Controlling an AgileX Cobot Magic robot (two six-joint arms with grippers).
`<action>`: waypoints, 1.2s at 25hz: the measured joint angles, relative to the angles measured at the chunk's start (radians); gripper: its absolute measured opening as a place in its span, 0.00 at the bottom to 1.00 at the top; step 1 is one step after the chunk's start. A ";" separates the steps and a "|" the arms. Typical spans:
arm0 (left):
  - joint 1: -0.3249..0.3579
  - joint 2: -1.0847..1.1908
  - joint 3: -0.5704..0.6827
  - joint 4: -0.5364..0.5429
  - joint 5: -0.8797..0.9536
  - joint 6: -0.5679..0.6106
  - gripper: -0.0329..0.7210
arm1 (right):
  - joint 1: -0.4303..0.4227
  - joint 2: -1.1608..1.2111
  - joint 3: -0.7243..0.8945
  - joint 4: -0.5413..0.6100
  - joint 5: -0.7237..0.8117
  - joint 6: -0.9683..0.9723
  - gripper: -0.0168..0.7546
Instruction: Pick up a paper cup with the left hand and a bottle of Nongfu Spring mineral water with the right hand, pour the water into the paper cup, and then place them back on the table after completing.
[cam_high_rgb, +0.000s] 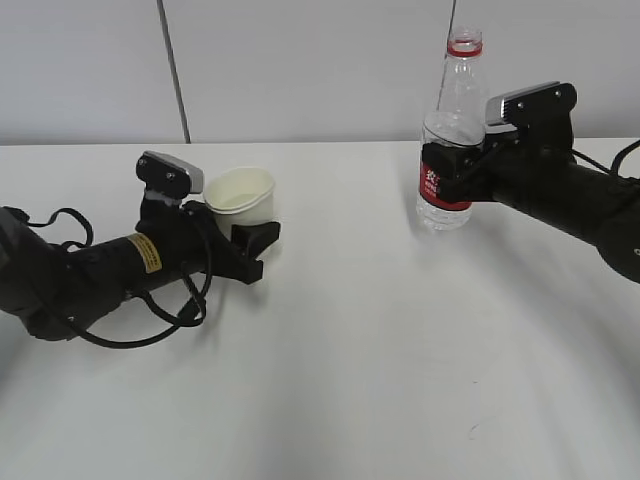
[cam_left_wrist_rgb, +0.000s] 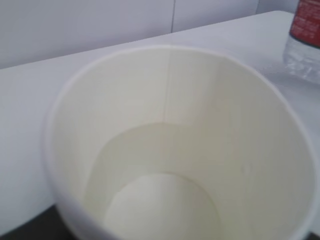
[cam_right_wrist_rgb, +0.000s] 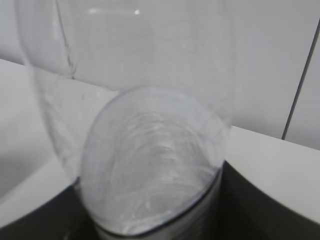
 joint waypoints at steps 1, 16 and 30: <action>0.011 0.000 0.000 -0.002 0.011 0.007 0.57 | 0.000 0.000 0.000 0.000 0.000 0.000 0.51; 0.094 0.000 0.000 -0.167 0.036 0.130 0.57 | 0.000 0.000 0.000 -0.001 -0.035 0.000 0.51; 0.096 0.077 -0.005 -0.202 -0.037 0.148 0.57 | 0.000 0.000 0.000 -0.001 -0.037 0.000 0.51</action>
